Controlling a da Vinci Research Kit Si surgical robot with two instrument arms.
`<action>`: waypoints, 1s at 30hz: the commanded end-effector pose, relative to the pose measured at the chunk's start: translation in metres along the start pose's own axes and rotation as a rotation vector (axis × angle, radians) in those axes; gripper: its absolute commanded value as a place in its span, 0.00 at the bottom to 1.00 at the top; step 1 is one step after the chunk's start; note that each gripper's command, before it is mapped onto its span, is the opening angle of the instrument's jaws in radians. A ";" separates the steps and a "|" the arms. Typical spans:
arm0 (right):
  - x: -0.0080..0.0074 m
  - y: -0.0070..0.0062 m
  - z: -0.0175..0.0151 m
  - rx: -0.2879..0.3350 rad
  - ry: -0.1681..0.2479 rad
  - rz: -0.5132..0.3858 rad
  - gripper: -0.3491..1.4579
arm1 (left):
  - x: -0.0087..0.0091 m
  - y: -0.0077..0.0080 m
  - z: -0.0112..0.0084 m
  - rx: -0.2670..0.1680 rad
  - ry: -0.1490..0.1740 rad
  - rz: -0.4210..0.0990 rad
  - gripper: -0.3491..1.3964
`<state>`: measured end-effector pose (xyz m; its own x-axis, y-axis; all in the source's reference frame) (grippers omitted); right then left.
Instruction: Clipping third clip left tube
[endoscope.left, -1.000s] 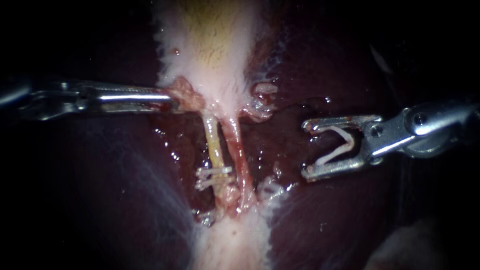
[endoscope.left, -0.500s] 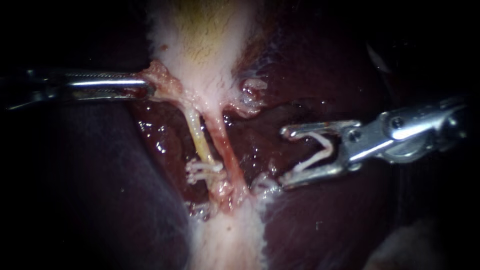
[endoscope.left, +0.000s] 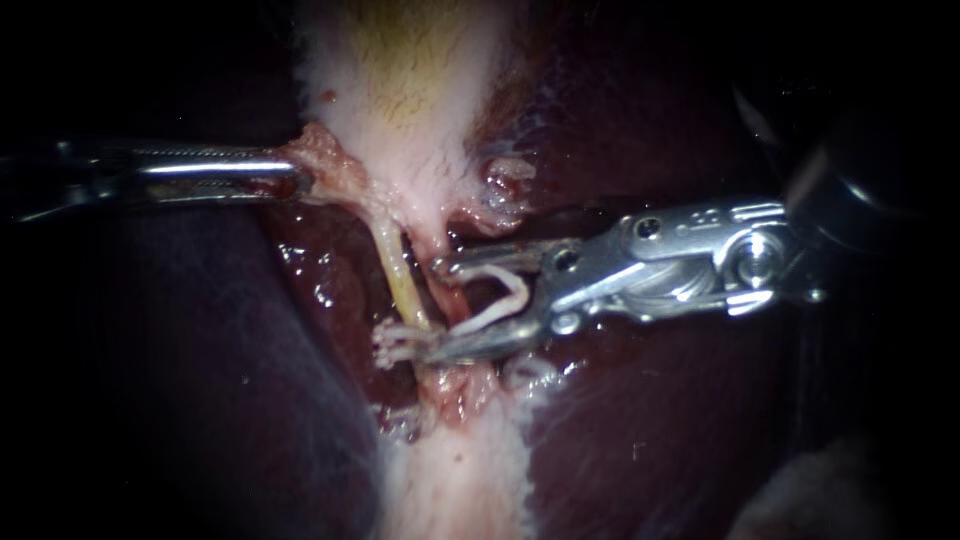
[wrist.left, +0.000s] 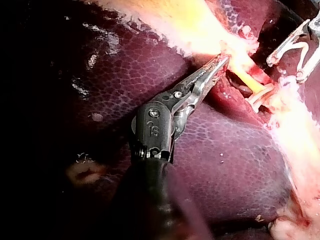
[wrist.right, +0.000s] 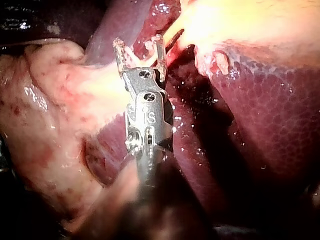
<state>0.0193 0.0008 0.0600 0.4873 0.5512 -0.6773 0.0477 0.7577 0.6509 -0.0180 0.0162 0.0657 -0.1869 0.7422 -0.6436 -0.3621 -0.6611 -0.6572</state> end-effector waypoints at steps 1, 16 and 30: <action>-0.0002 0.0003 0.0005 -0.004 -0.002 -0.003 0.46 | 0.0000 0.0001 0.0000 0.001 0.000 0.001 0.00; -0.0035 0.0045 0.0021 -0.016 -0.003 0.019 0.46 | 0.0002 0.0008 -0.0001 0.007 0.004 0.006 0.00; -0.0044 0.0075 0.0048 0.005 0.025 0.056 0.46 | 0.0005 0.0018 0.0000 0.000 0.006 0.010 0.00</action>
<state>0.0220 0.0024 0.0696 0.4611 0.6095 -0.6449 0.0304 0.7155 0.6980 -0.0188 0.0154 0.0642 -0.1849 0.7351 -0.6523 -0.3593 -0.6683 -0.6513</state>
